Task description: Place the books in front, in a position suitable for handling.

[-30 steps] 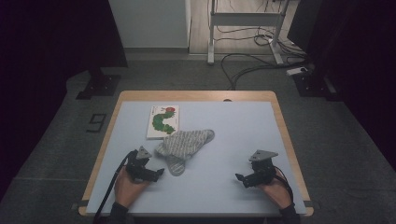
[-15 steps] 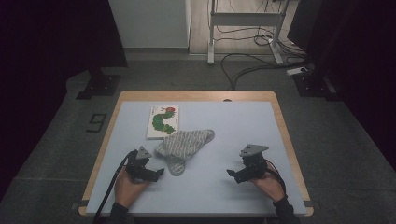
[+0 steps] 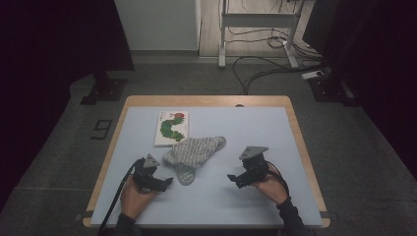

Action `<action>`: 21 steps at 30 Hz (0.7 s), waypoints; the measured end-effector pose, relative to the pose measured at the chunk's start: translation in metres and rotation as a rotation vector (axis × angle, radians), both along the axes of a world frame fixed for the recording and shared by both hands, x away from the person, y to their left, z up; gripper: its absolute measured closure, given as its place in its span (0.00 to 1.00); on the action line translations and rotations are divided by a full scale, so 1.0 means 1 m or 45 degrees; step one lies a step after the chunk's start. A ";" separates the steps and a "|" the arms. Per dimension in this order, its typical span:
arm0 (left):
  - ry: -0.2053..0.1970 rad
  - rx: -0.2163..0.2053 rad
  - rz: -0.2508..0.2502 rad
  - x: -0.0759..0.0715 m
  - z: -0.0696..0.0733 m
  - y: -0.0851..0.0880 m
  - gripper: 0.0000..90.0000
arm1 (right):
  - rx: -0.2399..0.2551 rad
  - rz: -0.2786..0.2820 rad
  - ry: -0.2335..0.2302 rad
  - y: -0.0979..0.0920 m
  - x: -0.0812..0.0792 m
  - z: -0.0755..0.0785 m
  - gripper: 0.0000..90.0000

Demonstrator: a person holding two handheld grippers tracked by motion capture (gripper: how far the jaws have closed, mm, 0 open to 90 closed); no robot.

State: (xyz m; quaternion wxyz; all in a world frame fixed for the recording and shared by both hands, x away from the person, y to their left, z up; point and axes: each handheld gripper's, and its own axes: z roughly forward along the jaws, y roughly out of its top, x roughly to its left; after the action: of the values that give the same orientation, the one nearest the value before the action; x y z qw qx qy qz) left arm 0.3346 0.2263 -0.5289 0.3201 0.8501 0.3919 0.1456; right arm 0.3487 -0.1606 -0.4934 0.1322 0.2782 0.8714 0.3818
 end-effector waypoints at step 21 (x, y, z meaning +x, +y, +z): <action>0.001 0.000 0.000 0.000 0.000 0.000 0.00 | -0.030 0.054 -0.029 0.040 0.021 0.011 0.00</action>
State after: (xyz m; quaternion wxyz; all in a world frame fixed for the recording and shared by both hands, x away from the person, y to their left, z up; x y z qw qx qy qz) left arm 0.3346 0.2263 -0.5288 0.3199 0.8502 0.3919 0.1454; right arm 0.3693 -0.1208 -0.4823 0.1373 0.2536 0.8799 0.3775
